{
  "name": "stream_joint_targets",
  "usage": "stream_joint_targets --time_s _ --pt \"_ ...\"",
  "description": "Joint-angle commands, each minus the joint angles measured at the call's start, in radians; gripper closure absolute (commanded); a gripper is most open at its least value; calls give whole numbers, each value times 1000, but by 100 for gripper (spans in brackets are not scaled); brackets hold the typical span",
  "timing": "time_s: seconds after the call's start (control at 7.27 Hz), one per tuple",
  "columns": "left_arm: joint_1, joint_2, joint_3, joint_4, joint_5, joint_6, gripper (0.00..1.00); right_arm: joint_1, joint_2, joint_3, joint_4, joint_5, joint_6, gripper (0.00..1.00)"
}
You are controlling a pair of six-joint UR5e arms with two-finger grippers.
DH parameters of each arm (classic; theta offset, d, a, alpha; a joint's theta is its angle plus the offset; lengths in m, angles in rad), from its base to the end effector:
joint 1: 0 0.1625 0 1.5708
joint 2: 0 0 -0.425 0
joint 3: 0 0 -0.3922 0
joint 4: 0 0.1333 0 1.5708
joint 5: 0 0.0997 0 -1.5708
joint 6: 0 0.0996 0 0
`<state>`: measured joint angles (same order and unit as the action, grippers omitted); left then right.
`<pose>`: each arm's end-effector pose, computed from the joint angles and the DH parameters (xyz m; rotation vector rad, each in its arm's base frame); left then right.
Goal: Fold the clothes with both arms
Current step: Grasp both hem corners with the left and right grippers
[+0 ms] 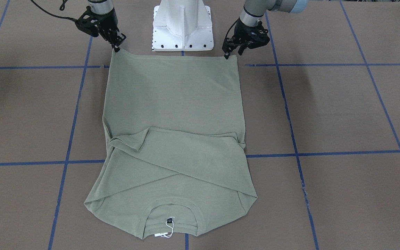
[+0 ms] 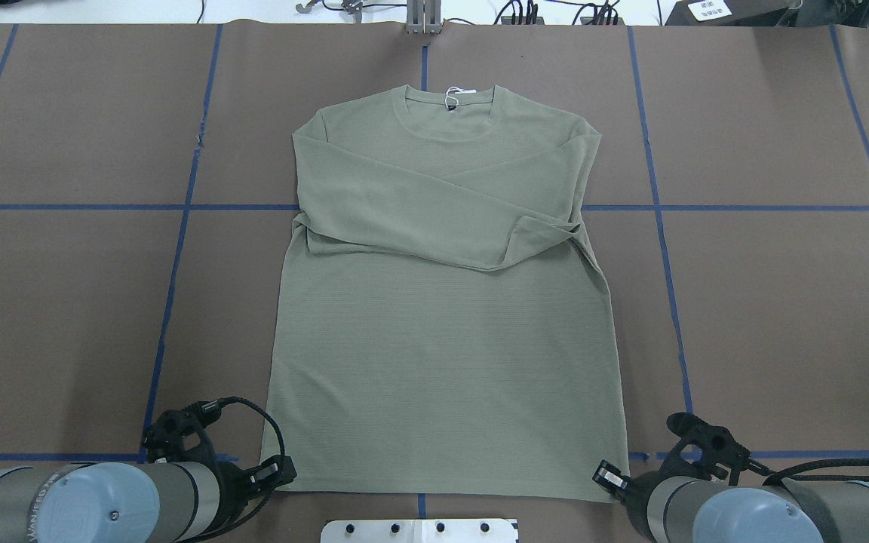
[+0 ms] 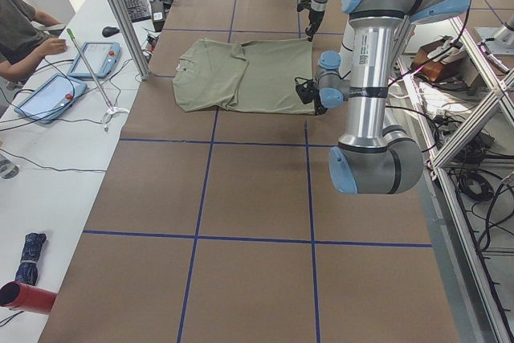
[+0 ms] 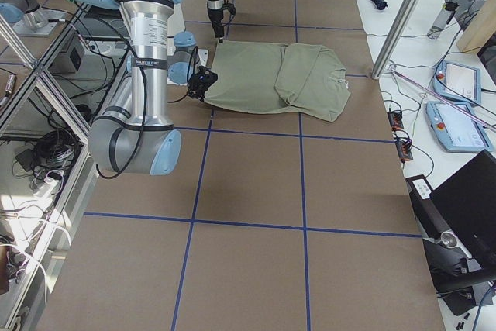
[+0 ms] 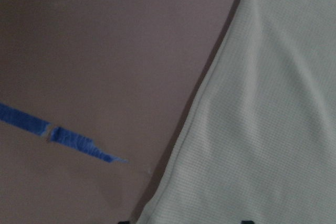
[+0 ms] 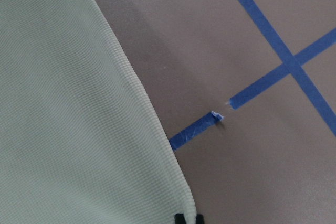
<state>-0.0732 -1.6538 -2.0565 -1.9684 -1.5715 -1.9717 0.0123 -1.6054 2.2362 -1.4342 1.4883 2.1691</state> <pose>0.4932 -0.1698 0.3494 -0.1597 0.9616 -0.4360 -0.4409 -0.1469 0.3582 -0.1489 -0.7696 0.6113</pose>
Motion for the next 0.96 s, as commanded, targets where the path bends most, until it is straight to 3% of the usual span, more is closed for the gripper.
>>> stream_joint_targets --time_s 0.0,0.14,0.28,0.55,0.83 --pt "10 2 -1 22 5 -9 36 0 -5 6 0 3 0 100" --pt "10 -3 -1 23 5 -13 54 0 -5 8 -2 3 0 100" --pt "7 -4 -2 29 5 -19 96 0 -5 11 -12 3 -2 100" --pt "-8 -6 -4 39 11 -19 100 -3 -8 23 -21 3 0 100" --pt "-22 21 -78 40 15 -15 100 -5 -4 34 -23 3 0 100"
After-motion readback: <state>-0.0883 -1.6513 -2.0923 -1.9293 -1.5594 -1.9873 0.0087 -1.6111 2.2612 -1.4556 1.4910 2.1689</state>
